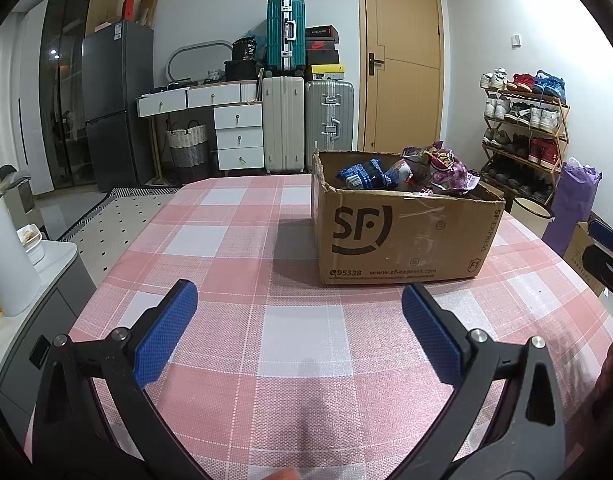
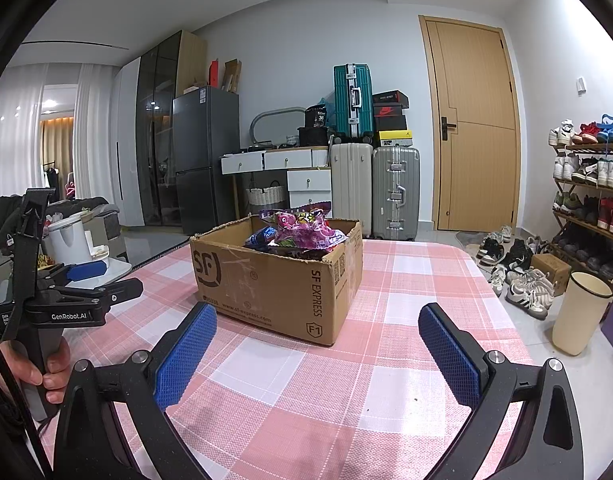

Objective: Organize snacks

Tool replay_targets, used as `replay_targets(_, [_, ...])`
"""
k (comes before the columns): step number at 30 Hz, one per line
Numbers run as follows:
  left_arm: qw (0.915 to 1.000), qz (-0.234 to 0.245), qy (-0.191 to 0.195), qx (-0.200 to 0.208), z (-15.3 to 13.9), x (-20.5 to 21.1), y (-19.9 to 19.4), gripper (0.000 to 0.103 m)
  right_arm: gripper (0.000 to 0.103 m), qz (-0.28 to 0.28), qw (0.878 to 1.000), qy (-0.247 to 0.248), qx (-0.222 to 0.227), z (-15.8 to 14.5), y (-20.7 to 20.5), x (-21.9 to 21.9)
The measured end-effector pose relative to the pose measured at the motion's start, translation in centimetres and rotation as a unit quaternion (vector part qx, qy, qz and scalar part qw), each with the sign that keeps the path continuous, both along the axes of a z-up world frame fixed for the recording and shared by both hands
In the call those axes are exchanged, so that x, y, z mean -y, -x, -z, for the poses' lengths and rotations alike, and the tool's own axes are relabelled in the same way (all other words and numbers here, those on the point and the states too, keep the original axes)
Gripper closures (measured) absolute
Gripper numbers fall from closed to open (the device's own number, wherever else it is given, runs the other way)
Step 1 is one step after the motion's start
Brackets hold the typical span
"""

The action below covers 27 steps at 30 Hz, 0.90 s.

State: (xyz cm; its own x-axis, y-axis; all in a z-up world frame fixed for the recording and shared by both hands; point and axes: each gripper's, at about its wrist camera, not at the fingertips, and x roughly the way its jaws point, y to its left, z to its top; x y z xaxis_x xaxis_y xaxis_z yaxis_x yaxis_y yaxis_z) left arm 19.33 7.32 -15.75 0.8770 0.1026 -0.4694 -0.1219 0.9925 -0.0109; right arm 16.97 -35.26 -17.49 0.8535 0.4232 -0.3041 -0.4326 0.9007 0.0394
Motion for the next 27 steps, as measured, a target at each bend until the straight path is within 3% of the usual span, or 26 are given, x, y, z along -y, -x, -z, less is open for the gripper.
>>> replay_targets(27, [0.9999,0.011,0.002,0.002,0.35,0.32,-0.07,0.001,0.000,0.000,1.000,0.000,0.000,-0.11,0.05,0.01])
